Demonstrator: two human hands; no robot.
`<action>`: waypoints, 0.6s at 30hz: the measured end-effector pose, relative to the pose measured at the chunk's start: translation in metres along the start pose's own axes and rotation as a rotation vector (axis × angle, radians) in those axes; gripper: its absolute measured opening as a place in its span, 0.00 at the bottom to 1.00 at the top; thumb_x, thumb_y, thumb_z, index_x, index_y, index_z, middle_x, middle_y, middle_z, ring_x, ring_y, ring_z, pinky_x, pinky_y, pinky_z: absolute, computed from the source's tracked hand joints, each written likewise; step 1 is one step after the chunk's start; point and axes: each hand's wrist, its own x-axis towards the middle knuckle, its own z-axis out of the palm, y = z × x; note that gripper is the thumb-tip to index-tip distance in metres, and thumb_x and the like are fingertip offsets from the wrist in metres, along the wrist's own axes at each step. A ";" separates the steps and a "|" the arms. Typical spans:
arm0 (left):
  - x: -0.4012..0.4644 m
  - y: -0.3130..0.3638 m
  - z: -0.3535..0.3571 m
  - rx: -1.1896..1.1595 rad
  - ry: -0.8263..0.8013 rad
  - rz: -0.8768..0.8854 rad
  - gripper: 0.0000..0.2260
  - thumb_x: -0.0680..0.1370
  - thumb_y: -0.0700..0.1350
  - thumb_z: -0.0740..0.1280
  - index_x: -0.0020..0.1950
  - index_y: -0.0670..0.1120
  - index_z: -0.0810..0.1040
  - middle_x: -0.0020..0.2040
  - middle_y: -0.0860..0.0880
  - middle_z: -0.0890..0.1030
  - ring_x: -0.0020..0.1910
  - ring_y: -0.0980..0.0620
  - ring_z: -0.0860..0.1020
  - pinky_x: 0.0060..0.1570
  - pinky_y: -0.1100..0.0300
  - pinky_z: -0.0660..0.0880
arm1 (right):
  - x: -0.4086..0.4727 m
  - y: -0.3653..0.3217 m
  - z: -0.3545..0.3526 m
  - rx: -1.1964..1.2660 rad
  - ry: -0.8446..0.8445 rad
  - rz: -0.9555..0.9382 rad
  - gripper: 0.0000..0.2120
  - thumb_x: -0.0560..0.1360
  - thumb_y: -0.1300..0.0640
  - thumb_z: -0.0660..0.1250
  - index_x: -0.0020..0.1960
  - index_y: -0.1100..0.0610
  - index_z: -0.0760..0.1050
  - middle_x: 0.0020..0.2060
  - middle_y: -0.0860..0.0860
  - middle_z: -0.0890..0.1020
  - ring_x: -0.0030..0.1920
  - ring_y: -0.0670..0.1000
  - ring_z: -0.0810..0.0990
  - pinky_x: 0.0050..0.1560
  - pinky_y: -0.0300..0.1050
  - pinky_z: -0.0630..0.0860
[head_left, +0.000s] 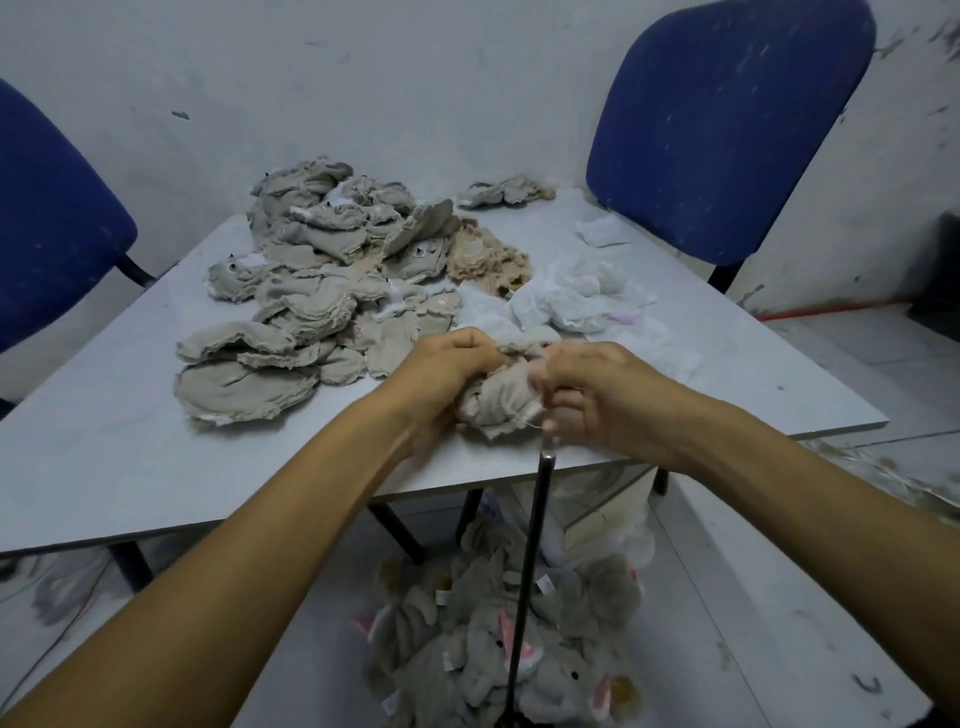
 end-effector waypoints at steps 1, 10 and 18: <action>0.002 0.000 -0.001 0.005 0.022 0.010 0.12 0.77 0.33 0.66 0.35 0.43 0.76 0.31 0.46 0.79 0.31 0.52 0.77 0.31 0.63 0.75 | -0.003 0.002 -0.001 -0.074 -0.044 -0.024 0.04 0.75 0.65 0.71 0.49 0.64 0.78 0.44 0.63 0.83 0.44 0.57 0.84 0.44 0.46 0.84; -0.005 -0.014 0.005 -0.029 -0.002 0.169 0.09 0.76 0.33 0.66 0.37 0.43 0.76 0.34 0.45 0.77 0.36 0.49 0.75 0.38 0.57 0.73 | -0.001 0.020 0.009 -0.543 0.365 -0.378 0.12 0.69 0.58 0.74 0.30 0.54 0.75 0.26 0.47 0.76 0.30 0.46 0.73 0.37 0.46 0.71; -0.019 -0.021 0.009 0.093 0.099 0.373 0.07 0.75 0.39 0.71 0.39 0.42 0.75 0.34 0.47 0.75 0.37 0.50 0.72 0.39 0.58 0.70 | 0.023 0.031 0.023 -0.507 0.612 -0.366 0.17 0.69 0.52 0.73 0.28 0.57 0.70 0.22 0.44 0.71 0.28 0.44 0.68 0.33 0.45 0.66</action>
